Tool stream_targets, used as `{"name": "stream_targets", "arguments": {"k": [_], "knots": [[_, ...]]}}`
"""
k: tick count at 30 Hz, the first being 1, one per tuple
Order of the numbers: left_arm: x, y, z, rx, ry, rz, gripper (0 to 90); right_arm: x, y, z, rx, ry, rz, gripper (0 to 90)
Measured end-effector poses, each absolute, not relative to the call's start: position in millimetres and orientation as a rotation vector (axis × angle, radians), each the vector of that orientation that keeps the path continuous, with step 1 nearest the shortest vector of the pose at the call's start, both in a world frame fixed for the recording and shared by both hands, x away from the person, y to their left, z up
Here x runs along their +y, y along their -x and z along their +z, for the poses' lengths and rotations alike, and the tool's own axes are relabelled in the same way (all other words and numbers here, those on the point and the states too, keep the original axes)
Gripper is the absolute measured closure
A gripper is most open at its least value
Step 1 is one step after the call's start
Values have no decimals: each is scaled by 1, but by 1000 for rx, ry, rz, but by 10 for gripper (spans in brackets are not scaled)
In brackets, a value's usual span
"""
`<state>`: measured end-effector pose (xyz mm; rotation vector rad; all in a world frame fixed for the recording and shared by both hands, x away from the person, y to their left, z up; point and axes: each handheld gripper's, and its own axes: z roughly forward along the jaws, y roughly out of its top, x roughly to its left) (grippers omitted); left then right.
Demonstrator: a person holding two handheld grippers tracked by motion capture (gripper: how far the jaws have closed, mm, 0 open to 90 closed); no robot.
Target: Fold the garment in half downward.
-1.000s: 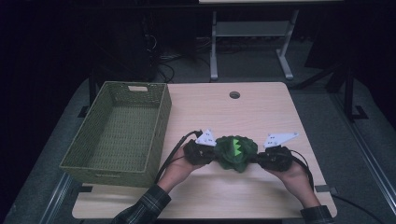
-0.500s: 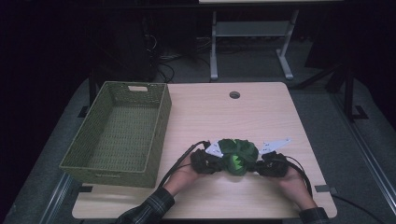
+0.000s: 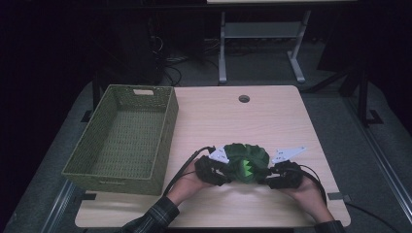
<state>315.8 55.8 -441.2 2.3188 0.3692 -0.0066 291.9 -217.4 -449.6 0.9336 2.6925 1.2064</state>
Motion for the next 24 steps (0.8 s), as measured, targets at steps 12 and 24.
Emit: {"name": "stream_targets", "arguments": {"k": [12,24], "knots": [[70,-307,-422,364,-2270,4,572,-229,-274,-428,2627,-884,1335,561],[63,-328,-405,386,-2205,59,730,-226,-283,-417,2581,-875,1317,776]]}}
